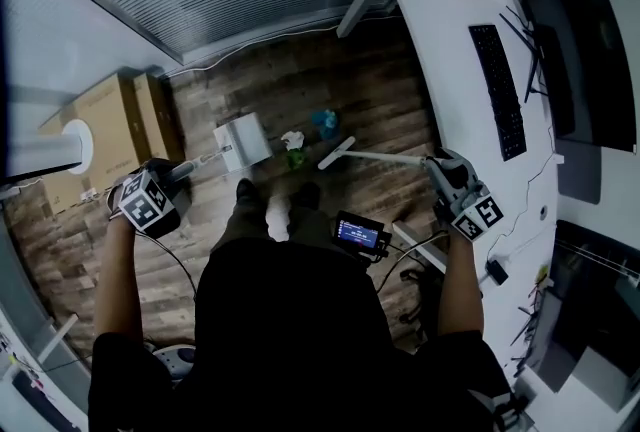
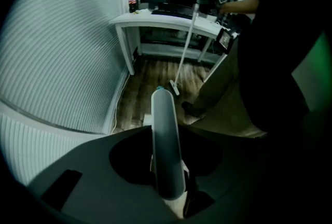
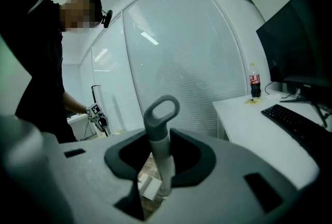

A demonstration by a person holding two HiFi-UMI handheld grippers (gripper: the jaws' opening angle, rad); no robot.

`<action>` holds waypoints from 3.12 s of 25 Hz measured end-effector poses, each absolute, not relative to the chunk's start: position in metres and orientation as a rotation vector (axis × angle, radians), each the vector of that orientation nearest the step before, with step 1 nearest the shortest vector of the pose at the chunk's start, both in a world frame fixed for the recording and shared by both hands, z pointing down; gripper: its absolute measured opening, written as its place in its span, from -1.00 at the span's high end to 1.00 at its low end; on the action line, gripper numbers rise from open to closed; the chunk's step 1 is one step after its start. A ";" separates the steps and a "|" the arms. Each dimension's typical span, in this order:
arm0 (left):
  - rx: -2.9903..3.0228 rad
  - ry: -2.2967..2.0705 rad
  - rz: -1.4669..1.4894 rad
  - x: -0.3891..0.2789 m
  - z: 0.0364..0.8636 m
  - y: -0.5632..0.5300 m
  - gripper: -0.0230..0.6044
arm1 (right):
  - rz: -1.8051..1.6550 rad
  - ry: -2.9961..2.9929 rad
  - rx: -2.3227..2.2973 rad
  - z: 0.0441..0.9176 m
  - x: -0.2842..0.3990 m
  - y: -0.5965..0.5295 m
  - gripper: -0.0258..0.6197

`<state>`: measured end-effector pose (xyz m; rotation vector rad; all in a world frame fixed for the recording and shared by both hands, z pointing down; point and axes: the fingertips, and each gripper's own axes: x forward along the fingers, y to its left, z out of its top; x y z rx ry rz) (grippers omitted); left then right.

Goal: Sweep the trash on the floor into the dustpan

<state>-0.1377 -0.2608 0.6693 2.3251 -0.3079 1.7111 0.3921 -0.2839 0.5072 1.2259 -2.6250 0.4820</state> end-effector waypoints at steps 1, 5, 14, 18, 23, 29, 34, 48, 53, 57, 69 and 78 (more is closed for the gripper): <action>2.351 -0.267 1.737 -0.136 0.668 -0.260 0.56 | 0.473 -2.617 1.210 0.508 0.391 -0.283 0.60; 2.437 -0.126 1.758 -0.125 0.663 -0.263 0.56 | 0.436 -2.598 1.114 0.508 0.382 -0.281 0.60; 2.438 -0.021 1.799 -0.112 0.665 -0.275 0.56 | 0.396 -2.604 0.880 0.512 0.349 -0.276 0.60; 2.431 -0.074 1.782 -0.114 0.673 -0.277 0.57 | 0.386 -2.564 0.757 0.543 0.312 -0.274 0.60; 2.462 -0.138 1.739 -0.111 0.671 -0.277 0.57 | 0.411 -2.628 0.770 0.567 0.249 -0.288 0.60; 2.500 -0.163 1.662 -0.108 0.671 -0.275 0.57 | 0.406 -2.667 0.887 0.577 0.182 -0.327 0.60; 2.520 -0.171 1.624 -0.107 0.670 -0.273 0.57 | 0.410 -2.700 0.846 0.583 0.120 -0.353 0.60; 2.515 -0.181 1.567 -0.114 0.669 -0.269 0.58 | 0.492 -3.021 0.591 0.546 -0.031 -0.352 0.58; 2.504 -0.218 1.565 -0.117 0.671 -0.270 0.58 | 0.477 -3.075 0.560 0.523 -0.012 -0.344 0.58; 2.487 -0.252 1.566 -0.118 0.673 -0.266 0.58 | 0.359 -3.034 0.574 0.505 0.026 -0.343 0.60; 2.392 -0.395 1.491 -0.120 0.674 -0.248 0.58 | 0.093 -2.863 0.729 0.460 0.167 -0.362 0.63; 2.339 -0.468 1.456 -0.115 0.673 -0.238 0.58 | -0.060 -2.490 0.608 0.514 0.238 -0.393 0.64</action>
